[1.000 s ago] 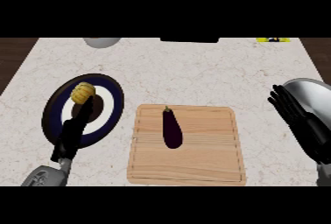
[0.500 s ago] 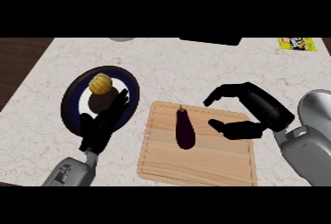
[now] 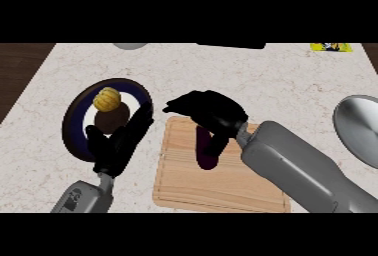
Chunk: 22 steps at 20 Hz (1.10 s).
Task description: Pick the eggplant from the cutting board and place it in the pan
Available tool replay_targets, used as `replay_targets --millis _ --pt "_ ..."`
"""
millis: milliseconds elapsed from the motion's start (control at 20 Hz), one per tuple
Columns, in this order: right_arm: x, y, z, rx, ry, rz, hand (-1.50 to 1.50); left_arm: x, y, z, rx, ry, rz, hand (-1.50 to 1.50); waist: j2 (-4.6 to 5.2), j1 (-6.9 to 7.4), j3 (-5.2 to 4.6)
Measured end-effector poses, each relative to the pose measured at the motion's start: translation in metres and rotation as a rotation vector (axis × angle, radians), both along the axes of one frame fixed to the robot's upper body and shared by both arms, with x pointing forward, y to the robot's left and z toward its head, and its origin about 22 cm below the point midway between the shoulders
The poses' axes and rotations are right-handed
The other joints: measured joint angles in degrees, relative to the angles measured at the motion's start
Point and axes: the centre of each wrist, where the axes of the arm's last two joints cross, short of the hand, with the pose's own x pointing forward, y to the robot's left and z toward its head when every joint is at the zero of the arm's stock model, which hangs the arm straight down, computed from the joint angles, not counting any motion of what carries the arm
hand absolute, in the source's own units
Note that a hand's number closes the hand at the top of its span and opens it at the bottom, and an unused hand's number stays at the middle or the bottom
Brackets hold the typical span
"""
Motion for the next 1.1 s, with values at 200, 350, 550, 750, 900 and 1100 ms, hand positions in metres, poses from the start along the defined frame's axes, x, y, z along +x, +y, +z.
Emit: replay_targets --millis 200,350,550,750,900,1100 --pt "-0.005 0.035 -0.006 -0.369 -0.047 0.015 -1.50 0.001 0.004 0.003 -0.012 0.012 0.007 0.00 -0.39 -0.49 -0.10" --pt "-0.012 0.070 -0.008 -0.613 -0.085 0.010 -1.50 0.001 0.003 0.003 -0.015 0.017 0.014 0.00 -0.51 -1.04 -0.09" --pt "-0.031 0.111 -0.015 -0.877 -0.098 0.003 -1.50 0.001 0.010 0.003 -0.015 0.023 0.027 0.00 -0.55 -1.76 -0.01" --pt "-0.042 0.126 -0.025 -1.099 -0.071 -0.015 -1.50 0.001 0.011 0.007 -0.019 0.016 0.028 0.00 -0.45 -1.72 0.05" --pt "-0.050 0.129 -0.035 -1.184 -0.061 -0.035 -1.50 0.000 0.014 0.007 -0.018 0.011 0.034 0.00 -0.37 -1.89 0.11" --pt "-0.063 0.129 -0.047 -1.223 -0.034 -0.077 -1.50 -0.002 0.018 0.007 -0.023 0.016 0.026 0.00 -0.28 -1.90 0.15"
